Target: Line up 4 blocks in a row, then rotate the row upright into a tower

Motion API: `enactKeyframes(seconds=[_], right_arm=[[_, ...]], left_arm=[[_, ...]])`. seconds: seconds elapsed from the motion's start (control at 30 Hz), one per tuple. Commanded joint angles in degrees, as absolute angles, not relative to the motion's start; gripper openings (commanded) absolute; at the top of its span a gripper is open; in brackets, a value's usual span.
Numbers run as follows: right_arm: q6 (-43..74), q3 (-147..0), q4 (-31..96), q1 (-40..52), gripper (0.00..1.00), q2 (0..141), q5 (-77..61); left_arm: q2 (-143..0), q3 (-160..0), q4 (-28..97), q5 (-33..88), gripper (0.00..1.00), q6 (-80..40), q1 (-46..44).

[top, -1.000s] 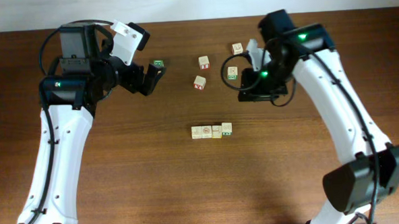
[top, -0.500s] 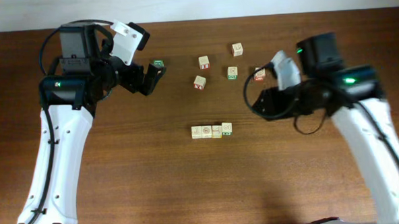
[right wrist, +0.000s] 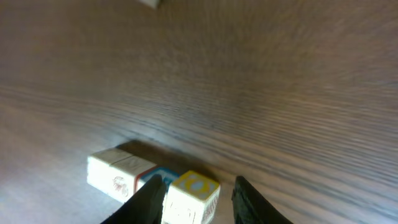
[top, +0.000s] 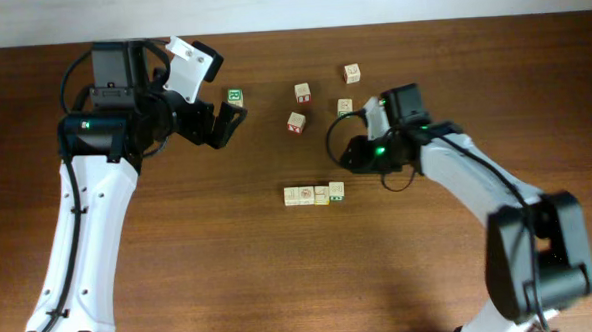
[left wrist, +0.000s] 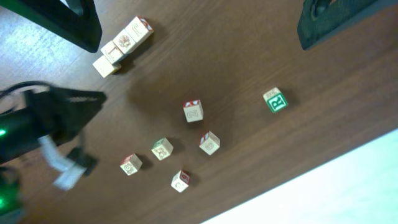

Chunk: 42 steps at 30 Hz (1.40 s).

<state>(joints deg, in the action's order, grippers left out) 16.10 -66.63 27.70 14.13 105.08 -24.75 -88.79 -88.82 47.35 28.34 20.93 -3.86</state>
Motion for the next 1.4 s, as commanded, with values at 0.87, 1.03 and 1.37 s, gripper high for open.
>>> enactKeyframes(seconds=[0.87, 1.03, 1.37], right_arm=[[19.22, -66.26, 28.08, 17.63, 0.25, 109.12, -20.27], [19.16, -66.26, 28.29, 18.24, 0.25, 109.12, -20.27], [18.96, -66.26, 28.75, 18.81, 0.25, 109.12, -20.32]], left_arm=[[-90.43, -89.93, 49.04, 29.19, 0.99, 20.21, -4.03], [-90.43, -89.93, 48.99, 29.19, 0.99, 20.21, -4.03], [-90.43, -89.93, 49.01, 29.17, 0.99, 20.21, -4.03]])
